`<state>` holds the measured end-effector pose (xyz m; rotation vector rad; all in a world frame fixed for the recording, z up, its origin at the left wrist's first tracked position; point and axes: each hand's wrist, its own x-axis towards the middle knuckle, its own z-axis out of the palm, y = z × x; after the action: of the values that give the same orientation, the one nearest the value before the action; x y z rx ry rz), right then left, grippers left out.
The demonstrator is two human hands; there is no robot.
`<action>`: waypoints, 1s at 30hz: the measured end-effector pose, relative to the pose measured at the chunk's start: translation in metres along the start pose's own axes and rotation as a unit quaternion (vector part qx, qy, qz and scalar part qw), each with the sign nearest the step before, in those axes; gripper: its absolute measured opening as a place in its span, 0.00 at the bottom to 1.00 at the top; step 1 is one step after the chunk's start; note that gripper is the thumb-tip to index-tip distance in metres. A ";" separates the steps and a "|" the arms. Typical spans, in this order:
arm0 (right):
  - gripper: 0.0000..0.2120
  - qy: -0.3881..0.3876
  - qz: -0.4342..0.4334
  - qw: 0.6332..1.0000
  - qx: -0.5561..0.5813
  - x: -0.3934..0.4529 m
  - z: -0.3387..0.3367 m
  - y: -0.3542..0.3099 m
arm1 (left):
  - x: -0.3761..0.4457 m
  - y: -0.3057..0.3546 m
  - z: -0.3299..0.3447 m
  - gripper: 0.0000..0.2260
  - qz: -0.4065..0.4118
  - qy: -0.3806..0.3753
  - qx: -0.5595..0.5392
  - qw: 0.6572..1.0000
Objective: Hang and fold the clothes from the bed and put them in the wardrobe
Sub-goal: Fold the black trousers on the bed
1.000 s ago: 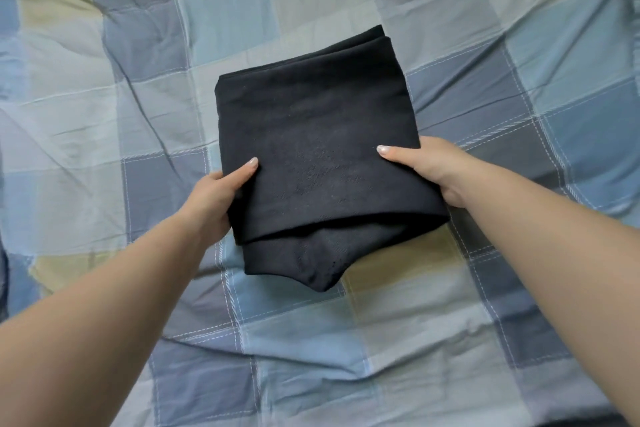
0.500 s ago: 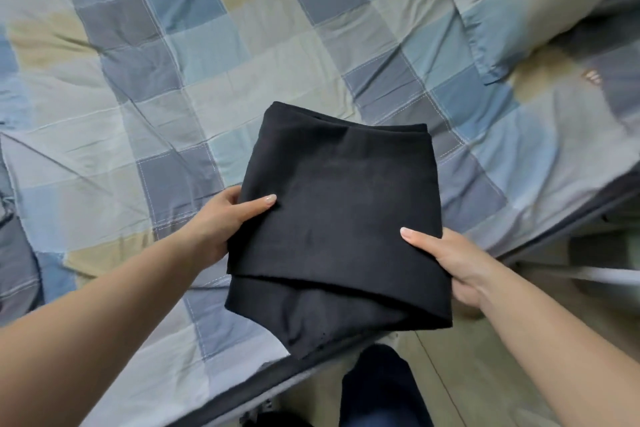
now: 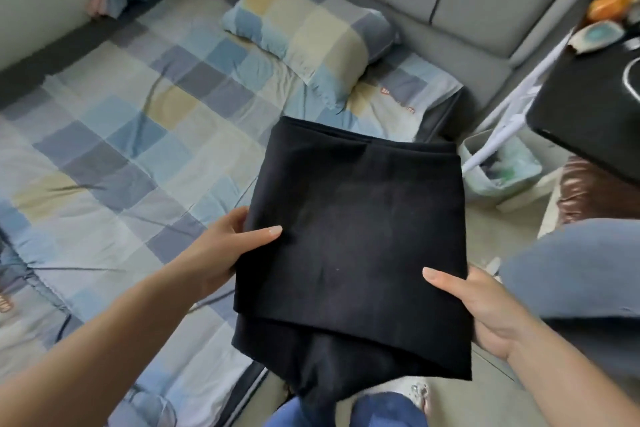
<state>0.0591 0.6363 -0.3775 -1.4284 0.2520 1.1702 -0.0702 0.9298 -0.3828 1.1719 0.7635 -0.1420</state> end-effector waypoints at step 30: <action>0.17 0.423 -0.184 0.828 0.318 -0.502 -0.278 0.230 | -0.206 -0.085 0.564 0.31 -0.064 -0.469 0.269 0.839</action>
<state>-0.2088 0.1062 -0.2060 -1.2153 0.8548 0.0284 -0.0017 0.3484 -0.2267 1.3681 -0.1048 -1.0225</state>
